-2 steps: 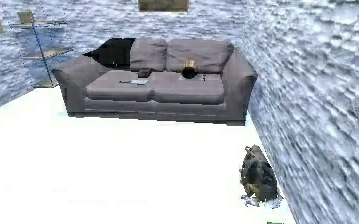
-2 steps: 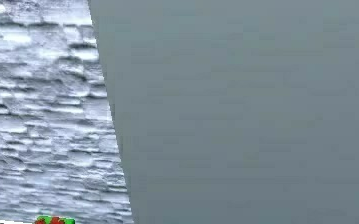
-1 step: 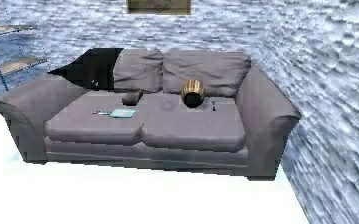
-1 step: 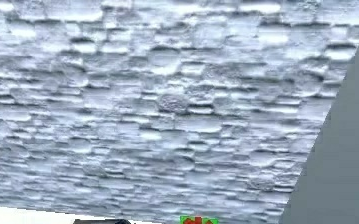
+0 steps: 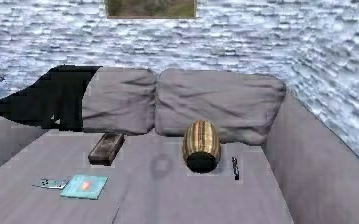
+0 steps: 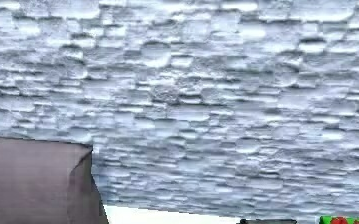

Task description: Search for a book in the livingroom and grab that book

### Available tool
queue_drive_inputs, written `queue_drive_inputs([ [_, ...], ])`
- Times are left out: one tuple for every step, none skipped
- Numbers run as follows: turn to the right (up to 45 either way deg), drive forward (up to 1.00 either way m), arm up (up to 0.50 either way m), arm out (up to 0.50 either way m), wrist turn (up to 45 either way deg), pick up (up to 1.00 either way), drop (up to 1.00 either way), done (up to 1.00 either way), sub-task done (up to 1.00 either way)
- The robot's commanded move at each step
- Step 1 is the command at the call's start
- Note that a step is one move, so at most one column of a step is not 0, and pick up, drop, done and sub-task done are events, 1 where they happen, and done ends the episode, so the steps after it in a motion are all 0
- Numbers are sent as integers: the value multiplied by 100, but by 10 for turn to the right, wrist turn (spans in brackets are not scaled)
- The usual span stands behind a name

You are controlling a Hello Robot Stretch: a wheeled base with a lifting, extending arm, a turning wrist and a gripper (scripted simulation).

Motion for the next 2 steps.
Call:
queue_drive_inputs([
  [450,0,0,0,0,0,0,0,0],
  [90,0,0,0,0,0,0,0,0],
])
